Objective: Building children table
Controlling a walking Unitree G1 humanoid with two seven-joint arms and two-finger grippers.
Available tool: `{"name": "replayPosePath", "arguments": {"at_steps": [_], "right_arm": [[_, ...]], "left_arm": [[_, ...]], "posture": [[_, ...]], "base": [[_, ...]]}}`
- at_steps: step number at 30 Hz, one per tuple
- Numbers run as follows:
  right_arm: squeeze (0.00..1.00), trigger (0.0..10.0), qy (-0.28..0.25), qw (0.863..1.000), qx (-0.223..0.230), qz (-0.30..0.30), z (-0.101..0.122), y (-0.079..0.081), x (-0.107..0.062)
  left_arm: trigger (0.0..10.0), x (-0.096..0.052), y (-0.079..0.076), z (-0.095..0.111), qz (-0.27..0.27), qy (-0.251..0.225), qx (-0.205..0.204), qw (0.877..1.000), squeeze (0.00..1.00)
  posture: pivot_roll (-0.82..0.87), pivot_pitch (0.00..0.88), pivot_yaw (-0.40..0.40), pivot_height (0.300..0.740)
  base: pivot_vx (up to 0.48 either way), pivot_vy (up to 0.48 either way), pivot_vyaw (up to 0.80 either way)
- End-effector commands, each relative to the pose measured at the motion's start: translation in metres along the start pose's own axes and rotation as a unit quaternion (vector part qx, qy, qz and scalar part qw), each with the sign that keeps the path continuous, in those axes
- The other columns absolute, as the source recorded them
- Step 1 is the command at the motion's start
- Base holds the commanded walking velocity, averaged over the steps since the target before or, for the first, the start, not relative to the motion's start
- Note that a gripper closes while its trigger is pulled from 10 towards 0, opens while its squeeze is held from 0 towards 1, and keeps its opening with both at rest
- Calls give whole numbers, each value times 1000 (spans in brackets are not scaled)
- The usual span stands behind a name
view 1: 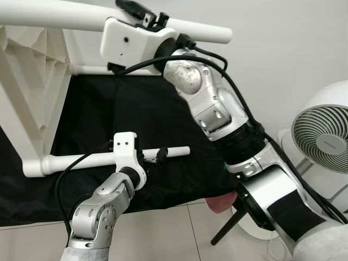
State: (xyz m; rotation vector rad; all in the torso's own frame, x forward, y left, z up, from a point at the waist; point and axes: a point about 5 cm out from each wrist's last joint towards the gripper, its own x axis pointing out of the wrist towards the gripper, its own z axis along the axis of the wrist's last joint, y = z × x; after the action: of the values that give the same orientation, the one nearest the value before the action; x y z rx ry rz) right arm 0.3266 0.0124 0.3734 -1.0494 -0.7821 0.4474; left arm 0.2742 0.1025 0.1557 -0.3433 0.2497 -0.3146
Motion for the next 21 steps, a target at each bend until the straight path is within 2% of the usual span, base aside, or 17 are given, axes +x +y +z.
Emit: {"name": "replayPosePath", "arguments": {"at_steps": [1, 6, 9, 10, 12, 15, 21], "right_arm": [[0, 0, 35, 991, 59, -117, -18, -41, -12], [0, 0, 52, 985, 66, -152, -27, -56, -19], [0, 0, 55, 983, 69, -159, -29, -59, -20], [0, 0, 55, 983, 69, -159, -29, -59, -20], [0, 0, 54, 983, 74, -162, -27, -61, -20], [0, 0, 54, 982, 78, -164, -25, -61, -21], [0, 0, 60, 981, 84, -167, -25, -60, -23]], "left_arm": [[10000, 1, -1, 4, 20, 2, -5, 1000, 0], [10000, 2, -5, 12, 45, 13, -12, 999, 0], [10000, 2, -4, 17, 71, 14, -11, 997, 0], [10000, 2, -4, 17, 71, 14, -11, 997, 0], [10000, 1, -1, 20, 102, 21, -47, 993, 0], [10000, -2, 2, 19, 129, 39, -68, 989, 0], [10000, -6, -1, 17, 134, 70, -67, 986, 0]], "posture": [[-63, 0, -11, 740], [-69, 0, -7, 740], [-69, 0, -7, 740], [-69, 0, -7, 740], [-73, 0, -7, 740], [-75, 0, -10, 740], [-74, 0, -14, 740]], "base": [[0, 0, 0], [0, 0, 0], [0, 0, 0], [0, 0, 0], [0, 0, 0], [0, 0, 0], [0, 0, 0]]}}
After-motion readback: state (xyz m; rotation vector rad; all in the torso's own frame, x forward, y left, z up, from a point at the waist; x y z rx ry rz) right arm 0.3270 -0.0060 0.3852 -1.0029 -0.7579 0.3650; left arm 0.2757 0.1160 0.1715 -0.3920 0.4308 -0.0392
